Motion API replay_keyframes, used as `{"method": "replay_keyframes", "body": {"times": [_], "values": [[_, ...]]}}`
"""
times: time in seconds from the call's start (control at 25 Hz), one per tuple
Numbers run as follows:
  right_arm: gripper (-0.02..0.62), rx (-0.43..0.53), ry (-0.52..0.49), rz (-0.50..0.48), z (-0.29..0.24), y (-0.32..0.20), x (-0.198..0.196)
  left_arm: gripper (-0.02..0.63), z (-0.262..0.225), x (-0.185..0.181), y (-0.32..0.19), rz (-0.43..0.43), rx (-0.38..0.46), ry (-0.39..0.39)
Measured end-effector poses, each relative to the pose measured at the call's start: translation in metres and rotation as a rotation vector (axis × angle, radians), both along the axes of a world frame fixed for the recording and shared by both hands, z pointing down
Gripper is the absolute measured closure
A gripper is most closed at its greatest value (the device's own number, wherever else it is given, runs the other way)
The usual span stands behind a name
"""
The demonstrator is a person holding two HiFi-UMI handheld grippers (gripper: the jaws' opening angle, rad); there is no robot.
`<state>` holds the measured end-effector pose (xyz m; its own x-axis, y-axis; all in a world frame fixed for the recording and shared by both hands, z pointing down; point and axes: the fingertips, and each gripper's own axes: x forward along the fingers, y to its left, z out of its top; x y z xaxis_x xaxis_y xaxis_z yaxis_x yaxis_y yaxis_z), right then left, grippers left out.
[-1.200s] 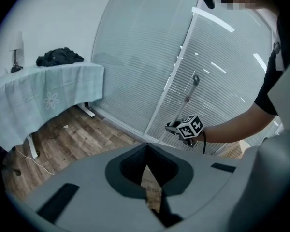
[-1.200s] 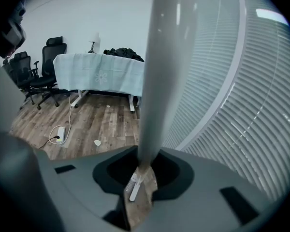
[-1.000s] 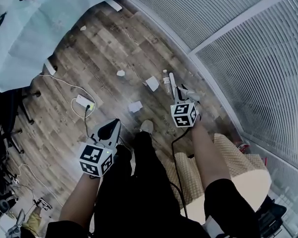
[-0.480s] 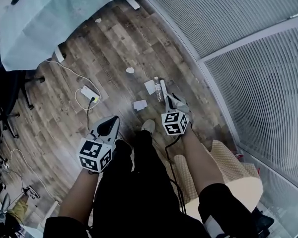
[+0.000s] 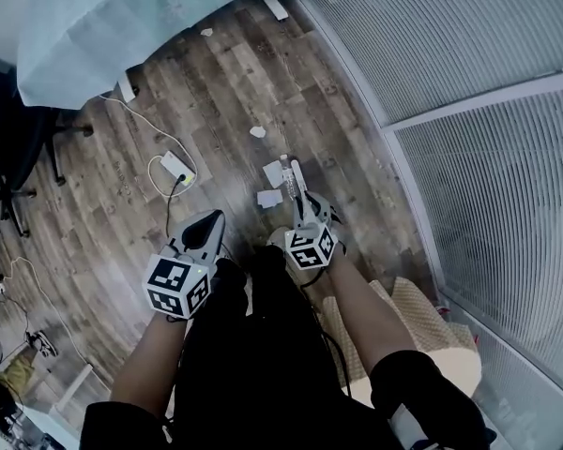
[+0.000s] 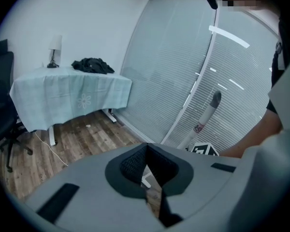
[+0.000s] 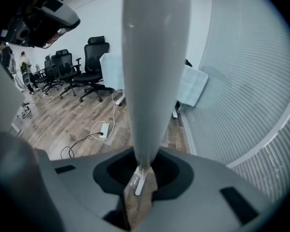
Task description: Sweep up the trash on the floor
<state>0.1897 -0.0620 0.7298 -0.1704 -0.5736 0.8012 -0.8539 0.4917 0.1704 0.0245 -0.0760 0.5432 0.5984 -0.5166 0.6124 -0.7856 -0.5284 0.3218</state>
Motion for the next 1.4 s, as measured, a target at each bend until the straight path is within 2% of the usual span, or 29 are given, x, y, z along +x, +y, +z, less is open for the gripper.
{"method": "replay_keyframes", "body": {"times": [0.24,0.56,0.8,0.92,1.04,1.2,1.4], "values": [[0.500,-0.005,-0.034,-0.095,-0.009,-0.003,-0.030,0.611,-0.008,-0.017,0.000,-0.068,0.027,0.000],[0.500,0.044,-0.046,-0.181,-0.042,-0.031,-0.053,0.611,-0.015,-0.040,0.007,-0.135,0.038,-0.002],[0.500,0.088,-0.035,-0.336,-0.074,-0.059,-0.064,0.611,-0.025,-0.049,0.008,-0.193,0.052,0.057],[0.500,0.102,-0.008,-0.430,-0.088,-0.075,-0.072,0.611,-0.029,-0.054,0.004,-0.167,0.082,0.051],[0.500,0.134,0.046,-0.484,-0.106,-0.092,-0.084,0.611,-0.029,-0.068,-0.008,-0.150,0.092,0.070],[0.499,0.181,0.089,-0.514,-0.135,-0.107,-0.102,0.611,-0.017,-0.086,-0.019,-0.129,0.063,0.098],[0.500,0.197,0.126,-0.509,-0.154,-0.136,-0.101,0.611,-0.005,-0.092,-0.045,-0.057,0.038,0.089]]}}
